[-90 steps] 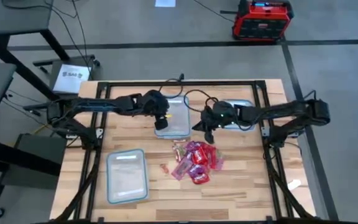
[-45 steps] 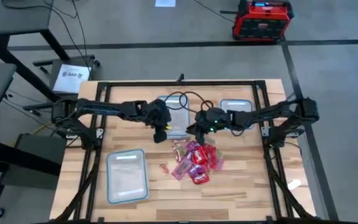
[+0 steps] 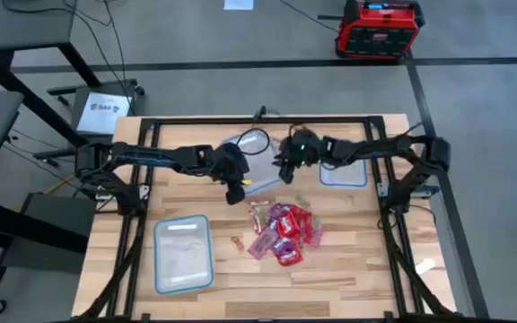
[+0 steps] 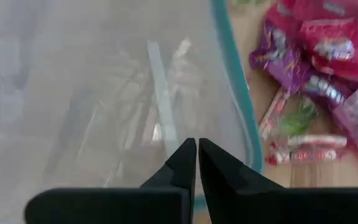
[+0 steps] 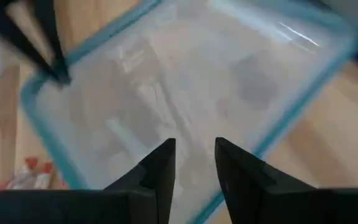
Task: Sort candy
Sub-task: Open the top left transparent bin
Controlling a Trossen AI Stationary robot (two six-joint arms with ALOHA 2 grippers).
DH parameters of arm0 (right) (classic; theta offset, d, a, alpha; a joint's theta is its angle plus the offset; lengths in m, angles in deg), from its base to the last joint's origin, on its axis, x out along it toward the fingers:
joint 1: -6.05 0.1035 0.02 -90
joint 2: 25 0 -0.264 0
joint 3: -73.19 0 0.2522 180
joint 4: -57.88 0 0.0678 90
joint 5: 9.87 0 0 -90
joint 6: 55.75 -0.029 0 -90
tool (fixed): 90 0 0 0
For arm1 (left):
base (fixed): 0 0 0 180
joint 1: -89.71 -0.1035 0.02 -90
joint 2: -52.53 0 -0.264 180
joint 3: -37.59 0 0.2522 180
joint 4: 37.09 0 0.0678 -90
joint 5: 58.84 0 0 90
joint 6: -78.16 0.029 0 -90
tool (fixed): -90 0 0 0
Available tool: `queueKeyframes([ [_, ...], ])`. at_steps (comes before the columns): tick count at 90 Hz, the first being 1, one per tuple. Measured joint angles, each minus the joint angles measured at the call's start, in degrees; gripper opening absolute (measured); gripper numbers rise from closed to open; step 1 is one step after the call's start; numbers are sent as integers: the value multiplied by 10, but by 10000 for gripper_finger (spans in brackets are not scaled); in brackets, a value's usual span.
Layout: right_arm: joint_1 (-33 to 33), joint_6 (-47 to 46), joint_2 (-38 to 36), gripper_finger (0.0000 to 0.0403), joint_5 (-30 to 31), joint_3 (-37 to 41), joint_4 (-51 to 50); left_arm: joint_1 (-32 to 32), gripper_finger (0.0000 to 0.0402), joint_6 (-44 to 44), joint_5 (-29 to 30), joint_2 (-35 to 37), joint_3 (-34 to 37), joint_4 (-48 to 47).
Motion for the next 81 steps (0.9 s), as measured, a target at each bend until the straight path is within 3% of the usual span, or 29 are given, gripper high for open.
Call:
queueKeyframes([
  [10, 16, -27, -50, 102, -57, 6, -72, 0, 7, 9, 16, 0, -14, 1],
  [20, 62, -79, -95, 103, -71, 50, -82, 0, 7, 16, 21, 0, -23, 8],
  [31, 129, -164, -108, 103, -46, 140, 14, -1, 7, 20, 21, 0, -27, 34],
  [43, 188, -232, -73, 103, 62, 234, 242, -5, 7, 35, 12, -2, -27, 40],
  [51, 203, -230, -32, 103, 113, 258, 331, -10, 7, 44, 1, -2, -27, 44],
  [68, 190, -216, 46, 103, 120, 251, 369, -23, 7, 48, 0, -2, -27, 58],
  [81, 167, -231, 81, 103, 79, 245, 444, -25, 7, 51, 0, -2, -27, 61],
])
